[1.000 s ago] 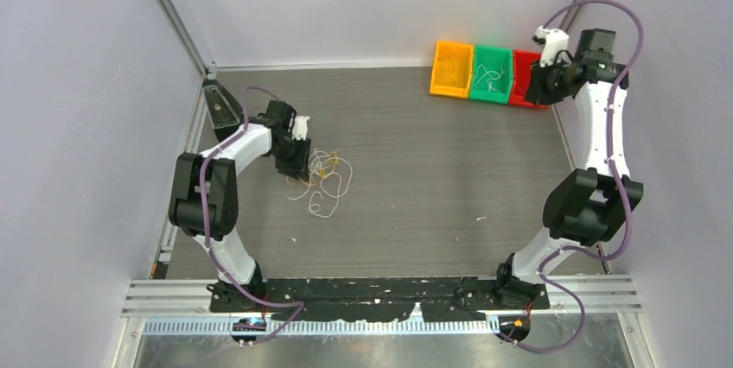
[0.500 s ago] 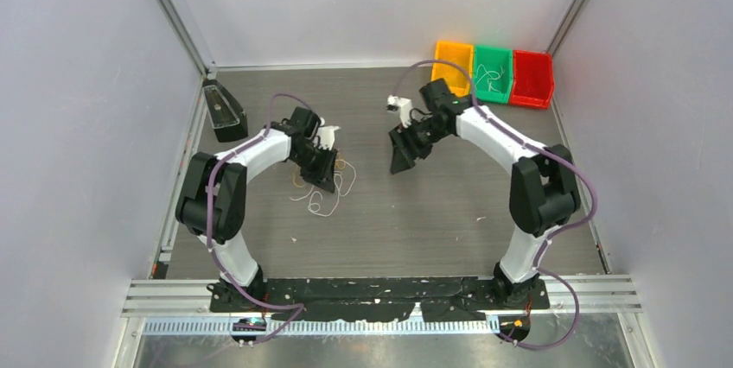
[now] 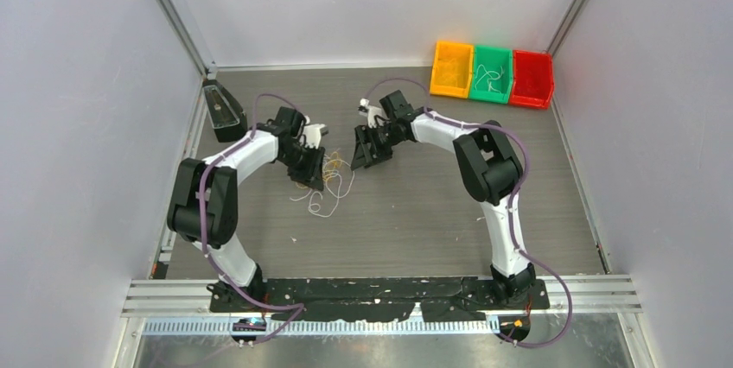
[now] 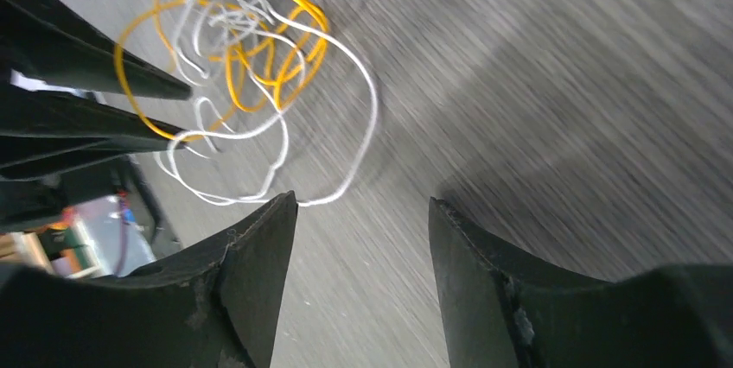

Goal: Untangle the cables

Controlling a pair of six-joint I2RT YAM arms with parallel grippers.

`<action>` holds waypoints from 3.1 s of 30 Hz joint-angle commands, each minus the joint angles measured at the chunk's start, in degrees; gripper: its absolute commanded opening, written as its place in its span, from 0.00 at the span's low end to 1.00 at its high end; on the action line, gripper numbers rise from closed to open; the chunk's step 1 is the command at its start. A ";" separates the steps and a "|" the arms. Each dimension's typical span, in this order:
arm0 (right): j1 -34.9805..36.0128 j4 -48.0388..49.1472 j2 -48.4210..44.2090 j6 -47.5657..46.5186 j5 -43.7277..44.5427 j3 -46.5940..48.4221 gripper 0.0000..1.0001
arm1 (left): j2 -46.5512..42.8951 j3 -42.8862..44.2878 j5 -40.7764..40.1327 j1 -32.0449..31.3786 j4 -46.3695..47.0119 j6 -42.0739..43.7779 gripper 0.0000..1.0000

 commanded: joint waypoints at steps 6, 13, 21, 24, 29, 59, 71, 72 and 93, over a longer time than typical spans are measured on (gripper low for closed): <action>2.88 10.27 6.84 12.31 -6.49 3.85 0.61 | 4.98 2.78 -1.57 2.17 -2.62 1.88 0.20; 3.36 13.65 9.28 16.40 -9.36 2.94 0.52 | 8.67 4.48 -1.74 2.17 -2.91 1.37 0.17; 1.12 27.19 3.47 27.43 -11.91 -7.22 0.67 | 9.32 4.59 -1.71 2.17 -2.68 1.02 0.17; 0.87 26.45 0.32 28.60 -7.23 -11.13 0.72 | 9.17 4.32 -1.62 2.15 -2.59 0.99 0.17; 1.61 25.42 -0.50 31.25 -2.75 -14.69 0.77 | 9.12 4.11 -1.27 2.13 -2.63 0.95 0.17; -1.54 65.70 -0.09 50.84 1.52 -29.27 0.07 | 9.73 4.03 -1.42 1.11 -2.72 1.22 0.18; -0.96 55.75 -0.12 48.63 -0.63 -26.00 0.45 | 10.23 4.51 -1.61 0.76 -3.22 1.36 0.22; -0.73 55.17 -0.47 48.57 -0.23 -26.71 0.48 | 10.19 4.52 -1.56 0.76 -3.12 1.34 0.22; 3.79 67.55 6.22 53.40 3.83 -25.38 0.34 | 9.81 4.13 -1.88 0.41 -3.07 1.38 0.22</action>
